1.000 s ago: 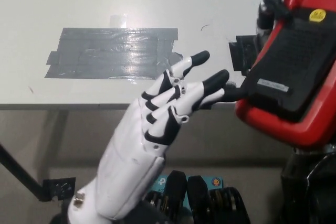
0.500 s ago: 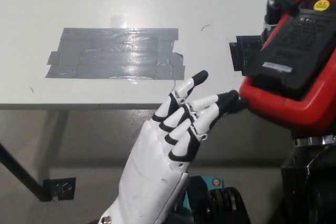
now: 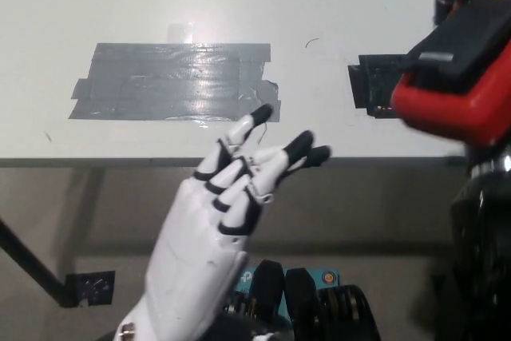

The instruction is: The robot first picks the multimeter with right hand and then unfolds the black stand on the back of it using left hand

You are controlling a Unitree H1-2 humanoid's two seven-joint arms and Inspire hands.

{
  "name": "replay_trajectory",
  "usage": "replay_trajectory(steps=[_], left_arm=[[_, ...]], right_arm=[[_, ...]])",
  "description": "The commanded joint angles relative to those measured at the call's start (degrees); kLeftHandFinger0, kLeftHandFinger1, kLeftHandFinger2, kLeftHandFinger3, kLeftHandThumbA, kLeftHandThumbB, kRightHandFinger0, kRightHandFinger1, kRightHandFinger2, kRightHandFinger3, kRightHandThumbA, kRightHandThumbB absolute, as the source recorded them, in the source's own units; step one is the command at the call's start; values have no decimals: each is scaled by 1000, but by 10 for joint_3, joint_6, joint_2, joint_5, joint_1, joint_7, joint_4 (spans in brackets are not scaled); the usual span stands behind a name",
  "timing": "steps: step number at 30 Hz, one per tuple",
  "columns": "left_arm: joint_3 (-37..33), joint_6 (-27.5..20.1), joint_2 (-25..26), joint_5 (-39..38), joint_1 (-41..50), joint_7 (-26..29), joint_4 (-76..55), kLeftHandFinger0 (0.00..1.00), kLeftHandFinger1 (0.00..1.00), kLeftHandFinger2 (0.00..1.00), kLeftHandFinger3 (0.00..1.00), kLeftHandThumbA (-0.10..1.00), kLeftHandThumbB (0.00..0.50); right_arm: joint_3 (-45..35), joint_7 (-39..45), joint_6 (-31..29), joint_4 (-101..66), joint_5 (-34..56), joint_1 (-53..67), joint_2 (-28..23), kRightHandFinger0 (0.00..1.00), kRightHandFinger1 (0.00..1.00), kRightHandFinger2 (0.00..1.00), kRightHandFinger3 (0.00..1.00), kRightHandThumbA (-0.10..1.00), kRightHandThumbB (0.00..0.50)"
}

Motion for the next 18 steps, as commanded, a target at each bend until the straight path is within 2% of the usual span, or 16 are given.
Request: replay_trajectory(steps=[1,3,4,5,6,7,8,10,11,12,13,14,15,16,17,18], left_arm=[[18,-26,20,-24,19,19,-20,1000,750,812,1000,1000,304],[16,-20,27,-51,39,16,-21,1000,779,836,1000,1000,319],[16,-12,27,-54,50,12,-24,1000,776,821,1000,1000,341],[15,-8,26,-55,55,9,-26,1000,775,820,1000,1000,342],[14,-8,28,-62,62,9,-26,1000,767,791,1000,1000,347],[15,-18,31,-61,67,14,-21,1000,759,775,1000,1000,329],[17,-28,35,-56,75,19,-17,1000,758,777,1000,1000,306],[17,-25,37,-60,83,16,-17,1000,763,796,1000,1000,304],[17,-23,39,-62,90,14,-18,1000,761,797,1000,1000,297],[18,-24,41,-62,96,13,-19,1000,753,789,1000,1000,291],[19,-26,44,-66,101,14,-16,1000,750,785,1000,1000,301],[18,-23,46,-69,103,12,-17,1000,749,783,1000,1000,304],[18,-27,47,-68,104,14,-14,1000,735,752,1000,1000,305],[19,-30,48,-68,105,15,-12,1000,724,730,1000,1000,302],[19,-34,49,-67,107,17,-9,1000,714,719,1000,1000,295],[18,-35,49,-67,109,18,-7,1000,706,713,1000,1000,298]], right_arm=[[-21,71,0,92,-48,-56,-39,0,306,764,1000,-100,6],[-18,105,-8,168,-116,-74,-67,0,203,768,1000,-100,0],[-18,115,-16,203,-139,-84,-77,0,185,841,1000,-100,0],[-18,119,-20,215,-148,-87,-80,0,179,811,1000,-100,0],[-17,131,-33,245,-171,-95,-87,0,199,870,1000,-100,0],[-22,136,-45,271,-180,-105,-89,0,221,918,1000,-100,0],[-12,148,-59,316,-224,-117,-104,0,231,891,1000,-100,3],[10,163,-86,381,-294,-135,-125,0,257,847,968,-100,10],[26,168,-109,431,-340,-150,-139,0,275,817,878,-100,29],[49,155,-122,482,-395,-166,-154,0,274,779,792,-100,94],[83,127,-120,538,-462,-187,-175,0,257,753,742,-100,117],[104,114,-119,566,-498,-196,-187,0,202,742,738,-100,126],[127,106,-134,603,-537,-210,-198,0,242,744,751,-100,116],[149,111,-143,636,-561,-223,-210,0,187,726,729,-100,87],[159,142,-172,677,-557,-239,-216,0,122,649,676,-100,72],[165,146,-179,700,-558,-249,-218,0,69,587,622,-100,85]])
